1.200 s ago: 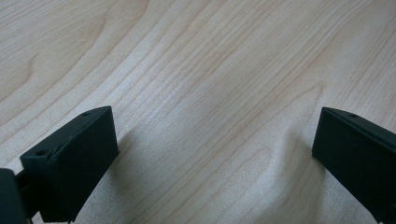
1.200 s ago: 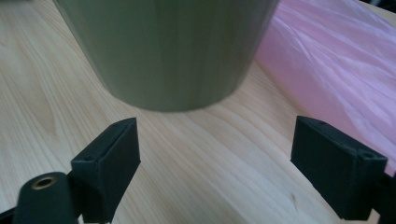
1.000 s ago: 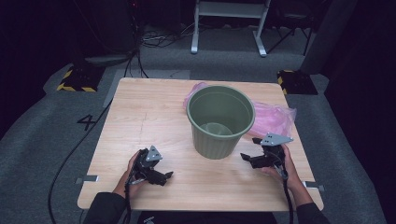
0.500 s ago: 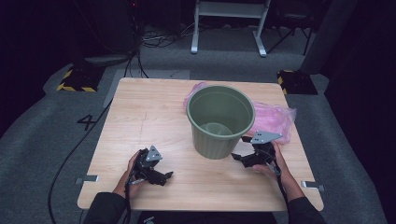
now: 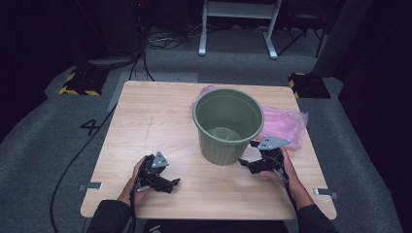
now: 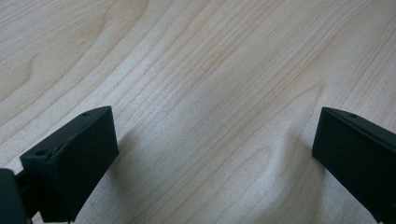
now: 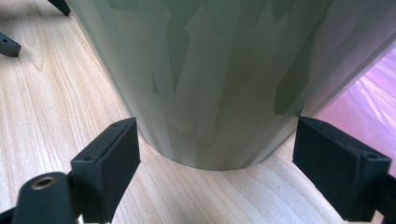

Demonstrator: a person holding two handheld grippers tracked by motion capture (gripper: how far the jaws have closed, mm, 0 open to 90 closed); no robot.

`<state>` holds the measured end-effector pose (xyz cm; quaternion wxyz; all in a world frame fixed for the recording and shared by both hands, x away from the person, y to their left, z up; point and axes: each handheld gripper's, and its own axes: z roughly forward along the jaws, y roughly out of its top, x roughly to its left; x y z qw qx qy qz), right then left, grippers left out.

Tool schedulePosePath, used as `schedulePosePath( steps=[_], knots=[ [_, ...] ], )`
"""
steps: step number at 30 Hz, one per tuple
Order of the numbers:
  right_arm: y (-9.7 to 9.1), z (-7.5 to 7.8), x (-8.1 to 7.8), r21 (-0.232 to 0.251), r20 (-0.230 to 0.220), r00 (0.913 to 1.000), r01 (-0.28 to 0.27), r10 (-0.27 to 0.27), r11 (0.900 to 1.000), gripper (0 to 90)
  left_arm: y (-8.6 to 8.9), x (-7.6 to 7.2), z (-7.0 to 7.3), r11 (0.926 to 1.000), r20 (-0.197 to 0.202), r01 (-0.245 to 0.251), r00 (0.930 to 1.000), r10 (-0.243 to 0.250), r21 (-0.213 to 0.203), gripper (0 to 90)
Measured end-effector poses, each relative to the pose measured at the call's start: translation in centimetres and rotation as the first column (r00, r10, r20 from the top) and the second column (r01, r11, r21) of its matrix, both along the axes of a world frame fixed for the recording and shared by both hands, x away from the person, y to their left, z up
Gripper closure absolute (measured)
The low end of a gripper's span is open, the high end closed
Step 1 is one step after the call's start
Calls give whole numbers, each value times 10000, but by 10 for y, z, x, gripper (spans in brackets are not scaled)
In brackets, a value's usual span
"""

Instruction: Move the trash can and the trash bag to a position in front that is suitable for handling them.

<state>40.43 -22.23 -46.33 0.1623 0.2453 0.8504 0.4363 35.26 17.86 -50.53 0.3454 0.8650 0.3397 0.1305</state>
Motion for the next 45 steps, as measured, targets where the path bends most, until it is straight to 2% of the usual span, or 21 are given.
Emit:
schedulePosePath(
  steps=[20,45],
  knots=[
    [17,0,7,73,-35,9992,-388,388,9992,148,0,0,0,10000,-14,9,10000,-9,13,0],
    [49,2,2,-27,35,9937,-1122,1122,9937,151,0,0,0,10000,-4,-1,10000,1,11,0]
  ],
)
